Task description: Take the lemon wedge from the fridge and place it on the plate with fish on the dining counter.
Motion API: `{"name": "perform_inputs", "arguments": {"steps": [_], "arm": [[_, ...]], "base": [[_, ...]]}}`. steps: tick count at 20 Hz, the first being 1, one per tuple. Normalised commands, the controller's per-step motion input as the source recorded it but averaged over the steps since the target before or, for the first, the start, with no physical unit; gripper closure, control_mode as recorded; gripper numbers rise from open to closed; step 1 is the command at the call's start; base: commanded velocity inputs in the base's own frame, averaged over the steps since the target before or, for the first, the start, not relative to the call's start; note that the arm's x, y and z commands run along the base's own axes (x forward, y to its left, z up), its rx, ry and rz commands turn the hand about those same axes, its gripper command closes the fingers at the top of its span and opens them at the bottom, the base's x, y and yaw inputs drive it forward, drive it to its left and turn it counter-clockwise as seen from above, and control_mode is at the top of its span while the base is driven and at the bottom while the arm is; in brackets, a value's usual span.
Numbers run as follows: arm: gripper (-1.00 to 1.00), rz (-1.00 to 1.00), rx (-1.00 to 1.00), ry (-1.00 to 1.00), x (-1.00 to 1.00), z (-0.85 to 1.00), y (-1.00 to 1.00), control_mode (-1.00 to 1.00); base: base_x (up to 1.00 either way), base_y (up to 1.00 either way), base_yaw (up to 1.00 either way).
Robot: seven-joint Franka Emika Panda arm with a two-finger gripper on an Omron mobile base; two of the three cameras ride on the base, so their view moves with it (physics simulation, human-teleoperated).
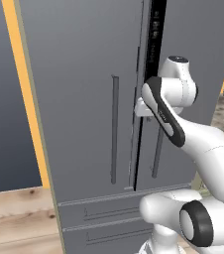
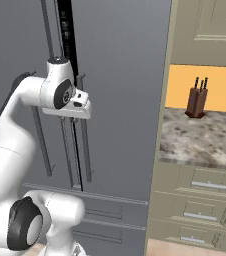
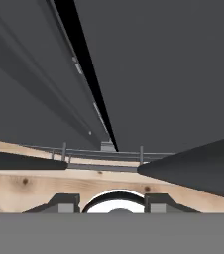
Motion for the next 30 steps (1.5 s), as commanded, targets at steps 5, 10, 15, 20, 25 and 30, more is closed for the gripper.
{"name": "perform_inputs", "arguments": {"steps": [5, 10, 15, 20, 25, 30], "arm": [[-1.00, 0.00, -0.10, -0.03, -0.02, -0.03, 0.26, -1.00], [-1.00, 0.00, -0.05, -0.01, 0.00, 0.00, 0.21, -1.00], [-1.00, 0.00, -0.03, 0.00, 0.03, -0.01, 0.20, -1.00], [-1.00, 0.00, 0.00, -0.05, -0.03, 0.00, 0.00, -1.00], [-1.00, 0.00, 0.00, -0.11, -0.34, 0.00, 0.00, 1.00], [-1.00, 0.00, 0.00, 0.00, 0.00, 0.00, 0.00, 1.00]], "base": [[0.00, 0.00, 0.00], [0.00, 0.00, 0.00], [0.00, 0.00, 0.00], [0.00, 0.00, 0.00], [-0.14, 0.00, 0.00], [-0.59, 0.01, 0.01]]}}
